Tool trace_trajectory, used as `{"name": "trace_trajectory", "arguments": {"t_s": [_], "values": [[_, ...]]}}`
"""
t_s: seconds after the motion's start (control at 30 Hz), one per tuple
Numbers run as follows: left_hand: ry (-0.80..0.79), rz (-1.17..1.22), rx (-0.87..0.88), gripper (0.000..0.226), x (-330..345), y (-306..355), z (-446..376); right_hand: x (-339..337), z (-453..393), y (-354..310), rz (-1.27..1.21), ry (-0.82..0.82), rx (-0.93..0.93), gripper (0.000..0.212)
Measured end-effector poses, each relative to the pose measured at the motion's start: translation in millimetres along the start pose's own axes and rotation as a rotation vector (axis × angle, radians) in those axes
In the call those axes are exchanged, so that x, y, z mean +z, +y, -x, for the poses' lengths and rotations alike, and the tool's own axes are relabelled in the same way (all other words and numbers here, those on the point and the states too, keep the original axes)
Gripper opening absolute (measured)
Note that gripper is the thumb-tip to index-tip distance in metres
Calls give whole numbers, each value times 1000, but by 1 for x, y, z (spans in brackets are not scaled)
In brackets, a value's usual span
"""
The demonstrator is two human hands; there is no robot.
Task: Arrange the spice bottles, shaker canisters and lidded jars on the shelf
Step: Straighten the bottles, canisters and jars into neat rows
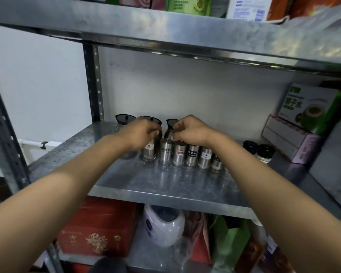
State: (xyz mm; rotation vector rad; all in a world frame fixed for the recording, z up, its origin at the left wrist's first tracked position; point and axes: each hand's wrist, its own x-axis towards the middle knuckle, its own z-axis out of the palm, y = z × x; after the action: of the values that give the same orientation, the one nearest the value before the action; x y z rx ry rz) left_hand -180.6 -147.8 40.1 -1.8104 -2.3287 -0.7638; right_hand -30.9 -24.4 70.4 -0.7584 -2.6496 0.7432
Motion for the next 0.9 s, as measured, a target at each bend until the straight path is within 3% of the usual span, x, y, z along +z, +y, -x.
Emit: {"name": "trace_trajectory", "arguments": {"t_s": [0.1, 0.27, 0.5, 0.73, 0.9], "values": [[-33, -9, -67, 32, -5, -16, 2, 8, -6, -9, -8, -7, -16, 48], [-95, 139, -49, 34, 3, -19, 7, 26, -22, -18, 61, -2, -44, 20], [-64, 235, -50, 28, 14, -15, 4, 33, -21, -16, 51, 267, -67, 31], [-70, 255, -77, 42, 13, -11, 14, 19, -6, -13, -73, 324, -4, 36], [-83, 317, -97, 44, 10, -12, 15, 10, 1, -1, -16, 338, 47, 36]]}}
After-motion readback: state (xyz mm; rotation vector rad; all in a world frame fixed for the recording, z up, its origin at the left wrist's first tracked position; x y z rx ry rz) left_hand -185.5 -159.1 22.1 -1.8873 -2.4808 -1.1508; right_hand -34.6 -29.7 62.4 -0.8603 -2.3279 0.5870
